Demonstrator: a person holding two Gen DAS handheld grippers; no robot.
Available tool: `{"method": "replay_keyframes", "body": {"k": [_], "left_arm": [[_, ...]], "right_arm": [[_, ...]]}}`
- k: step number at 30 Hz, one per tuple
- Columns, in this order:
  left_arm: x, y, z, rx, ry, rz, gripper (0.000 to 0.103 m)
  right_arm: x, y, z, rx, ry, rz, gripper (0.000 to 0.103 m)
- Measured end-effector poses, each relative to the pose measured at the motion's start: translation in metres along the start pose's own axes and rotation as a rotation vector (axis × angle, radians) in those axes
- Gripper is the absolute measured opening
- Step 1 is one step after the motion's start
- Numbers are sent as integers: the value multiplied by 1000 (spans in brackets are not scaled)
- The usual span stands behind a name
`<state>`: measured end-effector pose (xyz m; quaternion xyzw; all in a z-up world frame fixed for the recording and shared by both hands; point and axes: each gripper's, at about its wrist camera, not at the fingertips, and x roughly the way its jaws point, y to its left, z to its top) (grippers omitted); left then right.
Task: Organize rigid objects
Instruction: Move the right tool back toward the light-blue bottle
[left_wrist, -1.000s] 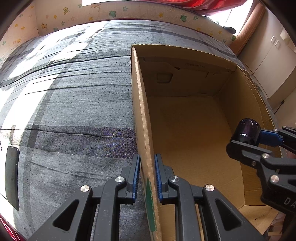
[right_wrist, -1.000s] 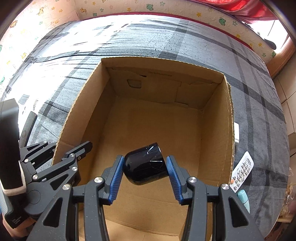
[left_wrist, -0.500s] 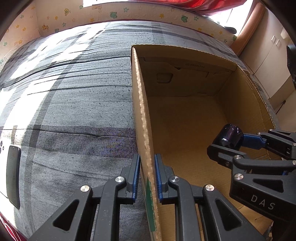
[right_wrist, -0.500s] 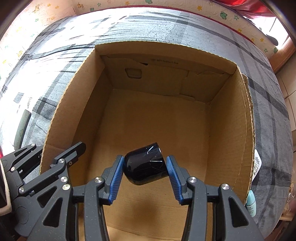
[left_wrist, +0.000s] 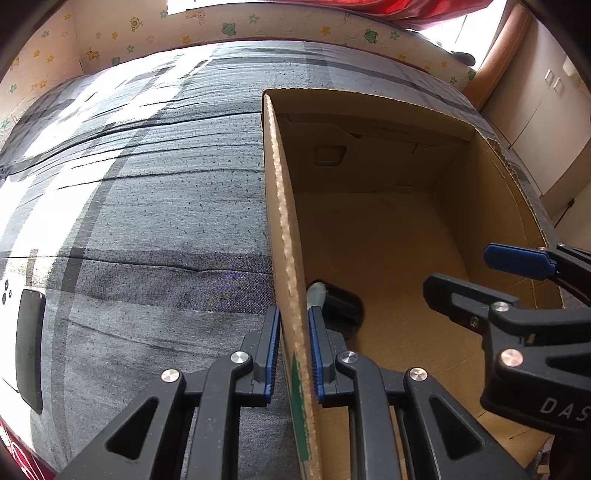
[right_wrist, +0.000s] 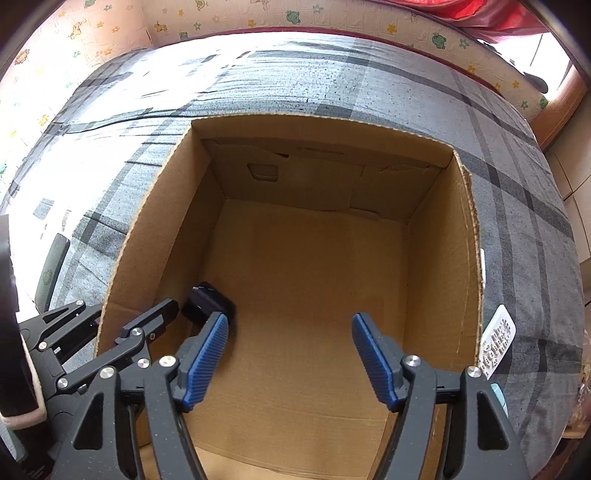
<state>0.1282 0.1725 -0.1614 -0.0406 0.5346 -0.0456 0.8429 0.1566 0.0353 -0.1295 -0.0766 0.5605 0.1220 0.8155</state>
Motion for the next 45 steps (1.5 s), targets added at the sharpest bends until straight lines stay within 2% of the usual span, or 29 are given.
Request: {"method": "replay_keyframes", "body": {"k": [8, 19, 33, 45], "left_arm": [[2, -3, 2, 9, 5, 16, 16], [5, -1, 4, 13, 8, 21, 15], [6, -3, 3, 16, 10, 32, 15], [6, -13, -1, 24, 12, 60, 15]], "right_arm": [[-28, -15, -3, 33, -57, 12, 91], [-58, -47, -10, 81, -96, -13, 95], [-79, -128, -38, 177, -106, -59, 97], [-74, -208, -79, 266, -76, -123, 97]]}}
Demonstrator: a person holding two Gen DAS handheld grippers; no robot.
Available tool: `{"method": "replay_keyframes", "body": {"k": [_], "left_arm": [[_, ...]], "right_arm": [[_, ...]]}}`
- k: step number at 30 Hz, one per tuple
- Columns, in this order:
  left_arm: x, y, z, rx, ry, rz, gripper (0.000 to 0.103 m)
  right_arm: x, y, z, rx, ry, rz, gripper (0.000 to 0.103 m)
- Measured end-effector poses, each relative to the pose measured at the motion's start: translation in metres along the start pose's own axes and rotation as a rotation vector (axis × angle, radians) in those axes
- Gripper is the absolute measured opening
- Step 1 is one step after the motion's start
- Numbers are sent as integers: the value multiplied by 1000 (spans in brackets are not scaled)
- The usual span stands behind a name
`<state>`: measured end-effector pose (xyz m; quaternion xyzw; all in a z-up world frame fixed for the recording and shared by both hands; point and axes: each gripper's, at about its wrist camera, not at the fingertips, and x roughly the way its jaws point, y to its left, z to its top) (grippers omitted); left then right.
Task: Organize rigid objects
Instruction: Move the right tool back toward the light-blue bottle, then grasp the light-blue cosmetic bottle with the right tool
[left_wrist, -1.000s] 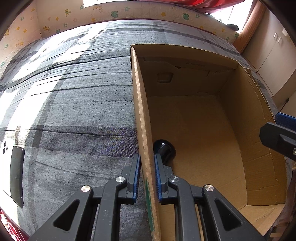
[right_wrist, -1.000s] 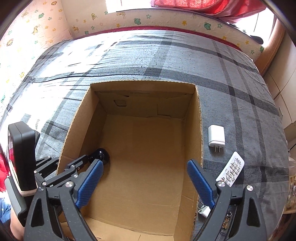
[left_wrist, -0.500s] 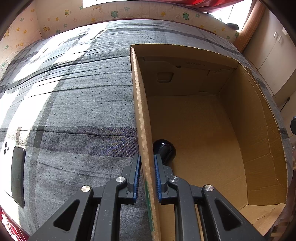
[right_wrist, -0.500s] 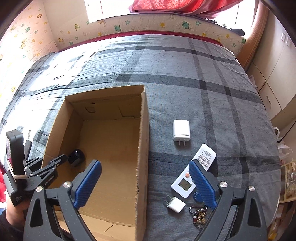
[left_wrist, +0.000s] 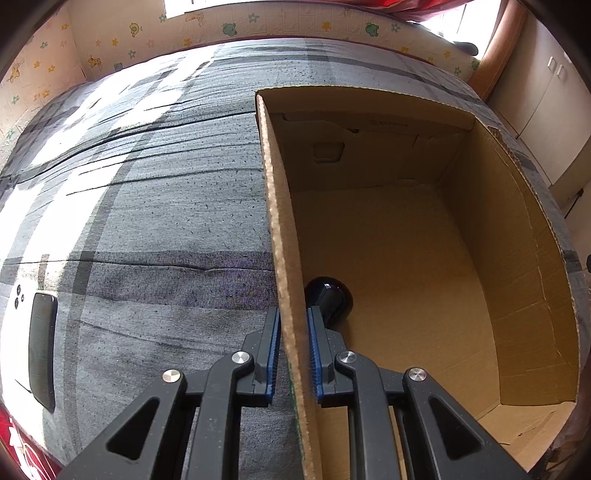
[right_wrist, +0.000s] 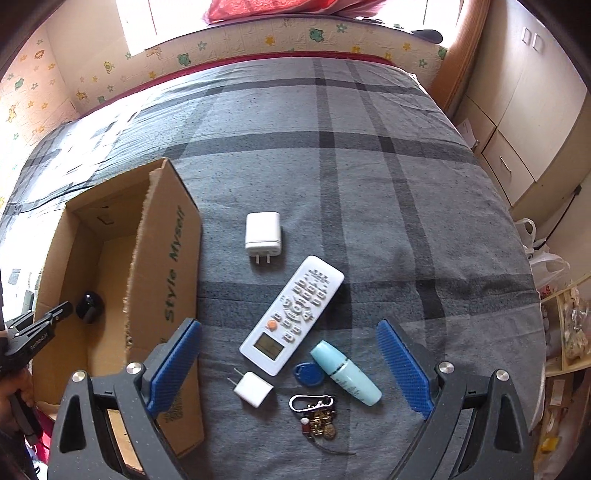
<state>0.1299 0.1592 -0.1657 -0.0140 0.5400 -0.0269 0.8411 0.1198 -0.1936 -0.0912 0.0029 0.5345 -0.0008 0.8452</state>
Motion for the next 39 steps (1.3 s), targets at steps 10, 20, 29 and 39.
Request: {"method": "replay_keyframes", "body": {"k": [10, 20, 29, 39], "left_arm": [[1, -4, 0, 3, 3, 12, 15], [1, -7, 1, 4, 6, 18, 15], [0, -7, 0, 7, 5, 23, 15], [-1, -6, -1, 4, 2, 24, 15]], "right_arm": [[39, -47, -30, 51, 86, -76, 97], [73, -67, -51, 69, 149, -75, 97], [87, -72, -58, 81, 173, -36, 94], [98, -59, -55, 59, 207, 12, 29]]}}
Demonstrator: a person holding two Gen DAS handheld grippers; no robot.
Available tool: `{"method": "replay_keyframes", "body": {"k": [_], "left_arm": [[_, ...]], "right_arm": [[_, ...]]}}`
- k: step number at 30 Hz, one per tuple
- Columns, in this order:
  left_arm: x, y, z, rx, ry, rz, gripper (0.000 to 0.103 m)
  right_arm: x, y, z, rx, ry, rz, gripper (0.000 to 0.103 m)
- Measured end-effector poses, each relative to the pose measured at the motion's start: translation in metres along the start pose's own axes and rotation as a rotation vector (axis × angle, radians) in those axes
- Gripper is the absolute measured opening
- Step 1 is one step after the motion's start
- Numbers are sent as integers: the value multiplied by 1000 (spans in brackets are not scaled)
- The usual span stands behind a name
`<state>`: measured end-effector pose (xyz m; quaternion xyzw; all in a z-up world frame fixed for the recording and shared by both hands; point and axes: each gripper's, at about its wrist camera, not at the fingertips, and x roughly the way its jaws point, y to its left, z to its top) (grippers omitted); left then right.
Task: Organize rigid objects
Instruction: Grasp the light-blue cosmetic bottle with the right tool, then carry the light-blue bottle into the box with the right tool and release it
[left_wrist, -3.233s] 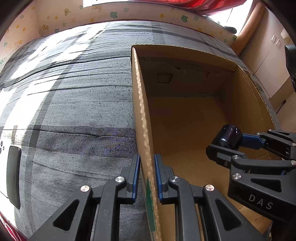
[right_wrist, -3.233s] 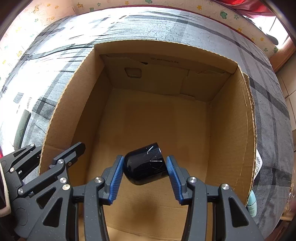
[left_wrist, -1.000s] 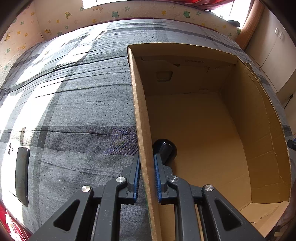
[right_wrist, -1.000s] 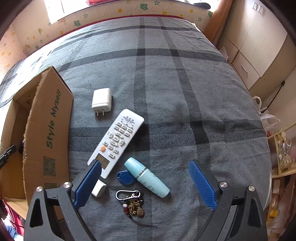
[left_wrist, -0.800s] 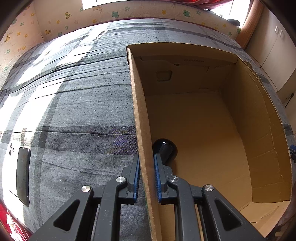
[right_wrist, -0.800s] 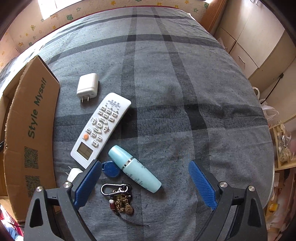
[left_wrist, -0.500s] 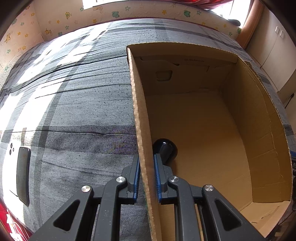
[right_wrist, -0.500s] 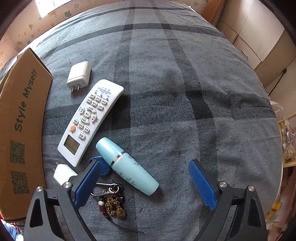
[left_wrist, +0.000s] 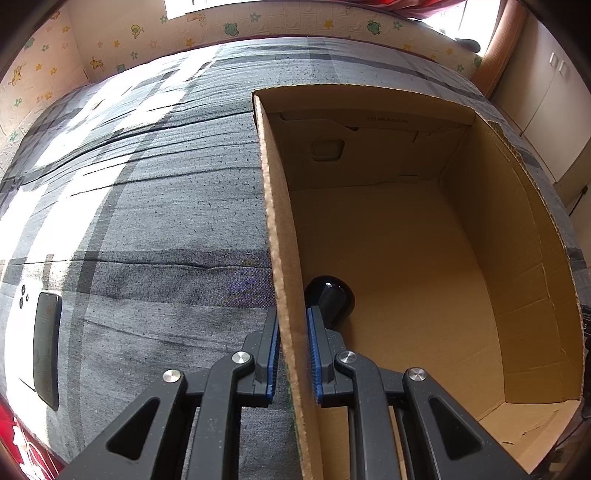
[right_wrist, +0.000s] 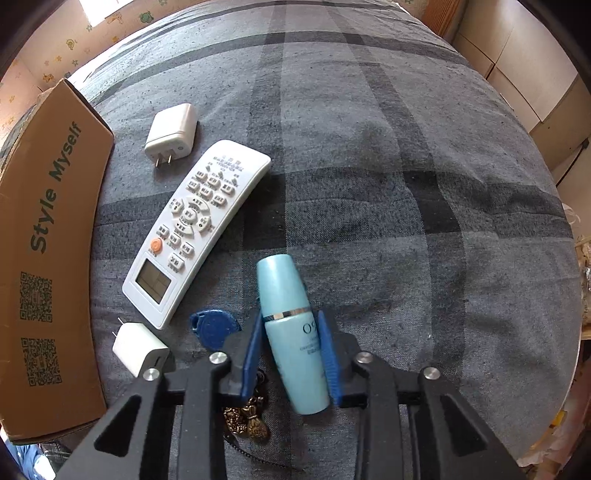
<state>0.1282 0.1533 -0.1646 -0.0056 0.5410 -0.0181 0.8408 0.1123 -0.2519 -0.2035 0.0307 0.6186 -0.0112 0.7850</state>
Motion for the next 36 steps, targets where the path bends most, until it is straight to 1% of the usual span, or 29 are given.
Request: {"method": "replay_keyframes", "body": {"k": [6, 9, 15, 20, 28, 36], "left_arm": [[0, 0, 0, -2, 0, 0, 15], [0, 0, 0, 0, 0, 2, 15], [-1, -2, -1, 6, -1, 7, 15], [-1, -5, 0, 13, 3, 18, 15], [-1, -5, 2, 9, 6, 15, 15], [-1, -2, 2, -5, 6, 6, 15]], "right_arm": [[4, 2, 4, 16, 19, 13, 28], [1, 3, 5, 28, 7, 11, 28], [-13, 2, 3, 37, -16, 19, 28], [-34, 9, 5, 35, -43, 21, 28], [-69, 40, 12, -17, -86, 14, 28], [-101, 82, 18, -76, -128, 21, 28]]}}
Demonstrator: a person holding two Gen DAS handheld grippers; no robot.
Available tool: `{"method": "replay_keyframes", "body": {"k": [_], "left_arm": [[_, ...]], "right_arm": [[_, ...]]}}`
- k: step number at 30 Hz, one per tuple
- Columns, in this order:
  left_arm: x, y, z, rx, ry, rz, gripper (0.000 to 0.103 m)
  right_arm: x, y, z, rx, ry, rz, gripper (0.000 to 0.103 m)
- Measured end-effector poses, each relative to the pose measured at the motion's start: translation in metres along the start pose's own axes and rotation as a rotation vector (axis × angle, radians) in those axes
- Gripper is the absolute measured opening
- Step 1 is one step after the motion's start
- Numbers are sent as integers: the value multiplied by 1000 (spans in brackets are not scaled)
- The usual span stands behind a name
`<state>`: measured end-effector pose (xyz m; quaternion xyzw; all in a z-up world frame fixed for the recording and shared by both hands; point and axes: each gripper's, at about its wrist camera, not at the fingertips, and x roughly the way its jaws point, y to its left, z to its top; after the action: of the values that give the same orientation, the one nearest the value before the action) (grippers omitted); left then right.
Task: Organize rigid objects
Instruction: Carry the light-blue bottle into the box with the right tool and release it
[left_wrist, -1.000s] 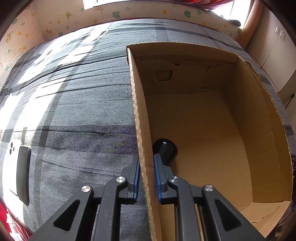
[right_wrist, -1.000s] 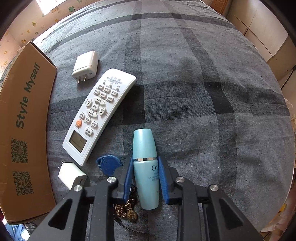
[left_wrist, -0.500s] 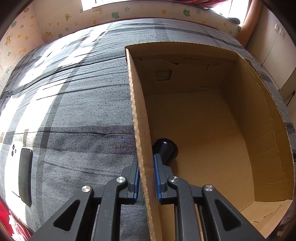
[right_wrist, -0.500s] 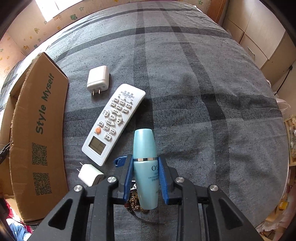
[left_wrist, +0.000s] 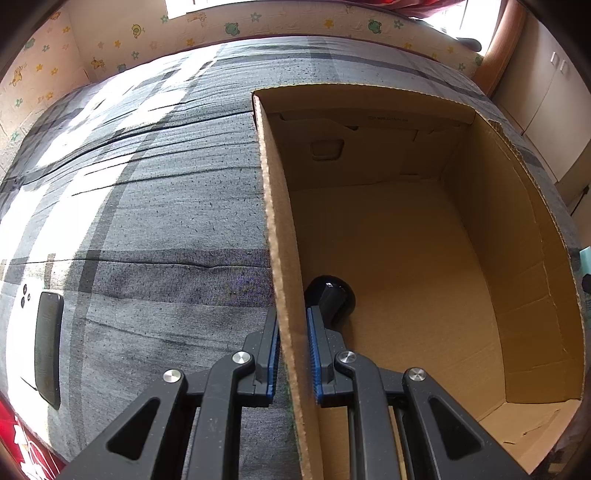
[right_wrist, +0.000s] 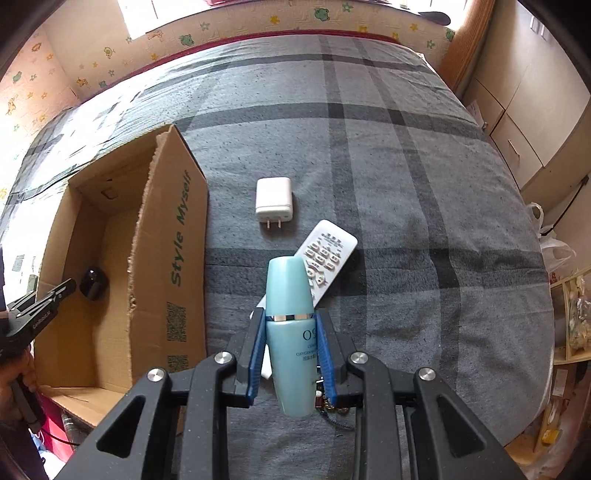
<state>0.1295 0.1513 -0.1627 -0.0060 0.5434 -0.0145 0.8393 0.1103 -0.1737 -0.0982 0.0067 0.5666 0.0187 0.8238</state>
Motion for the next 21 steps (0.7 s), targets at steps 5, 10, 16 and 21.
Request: {"method": "replay_keyframes", "body": {"k": [5, 10, 16, 21], "left_arm": [[1, 2, 0, -5, 1, -4, 15], [2, 2, 0, -3, 3, 2, 15], [2, -1, 0, 0, 4, 4, 15], [2, 2, 0, -5, 4, -2, 15]], "right_arm": [[-13, 27, 9, -41, -29, 10, 28], [-19, 58, 17, -81, -43, 26, 28], [-14, 96, 24, -135, -45, 32, 28], [-5, 127, 28, -173, -39, 28, 28]]}}
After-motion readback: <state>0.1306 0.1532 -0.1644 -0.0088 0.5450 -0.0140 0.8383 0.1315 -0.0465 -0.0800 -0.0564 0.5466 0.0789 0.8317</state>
